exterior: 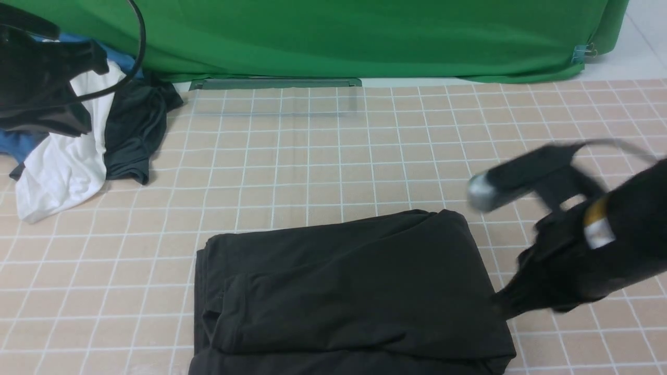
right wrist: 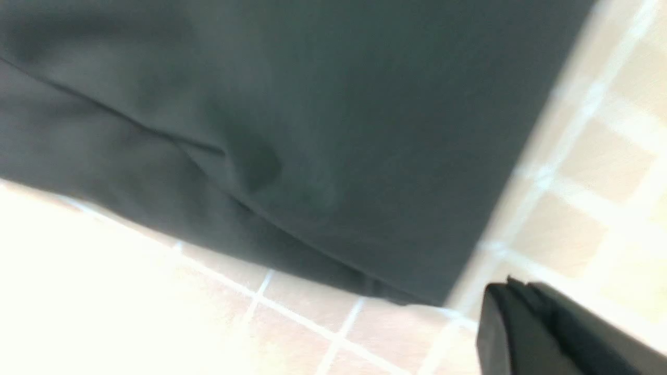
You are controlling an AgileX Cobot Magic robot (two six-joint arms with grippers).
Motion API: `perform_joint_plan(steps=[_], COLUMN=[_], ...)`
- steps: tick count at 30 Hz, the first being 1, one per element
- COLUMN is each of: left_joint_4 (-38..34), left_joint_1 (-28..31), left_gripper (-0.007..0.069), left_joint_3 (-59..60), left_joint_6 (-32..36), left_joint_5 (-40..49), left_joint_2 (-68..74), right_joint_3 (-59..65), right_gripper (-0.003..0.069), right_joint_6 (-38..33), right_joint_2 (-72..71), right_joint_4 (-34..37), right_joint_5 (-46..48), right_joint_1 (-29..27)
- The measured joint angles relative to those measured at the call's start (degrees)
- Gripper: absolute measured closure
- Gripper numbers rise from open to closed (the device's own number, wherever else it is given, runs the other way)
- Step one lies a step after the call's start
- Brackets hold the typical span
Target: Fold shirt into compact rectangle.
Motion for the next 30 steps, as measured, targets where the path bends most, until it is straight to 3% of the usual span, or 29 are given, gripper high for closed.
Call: perform_joint_plan(steps=[7, 11, 18, 22, 30], left_joint_4=[-0.1, -0.4, -0.9, -0.9, -0.9], left_joint_1=[0.0, 0.0, 0.0, 0.0, 0.0], left_gripper=[0.0608, 0.0608, 0.0608, 0.0608, 0.0608], left_joint_3=[0.0, 0.0, 0.0, 0.0, 0.0], left_joint_6=[0.0, 0.0, 0.0, 0.0, 0.0], left_joint_5=[1.1, 1.5, 1.9, 2.2, 2.4], left_joint_2=[0.0, 0.0, 0.0, 0.0, 0.0], right_joint_3=[0.7, 3.2, 2.7, -0.6, -1.8], right_gripper=[0.0632, 0.0632, 0.0632, 0.0632, 0.0632], right_joint_6=[2.4, 5.0, 5.6, 6.8, 15.2], right_joint_2=[-23.0, -25.3, -6.1, 11.8, 30.6], right_joint_4=[-3.3, -2.1, -2.1, -6.3, -16.9], right_joint_5=[-0.5, -4.8, -16.5, -22.3, -27.8], right_joint_1=[0.0, 0.0, 0.0, 0.0, -3.1])
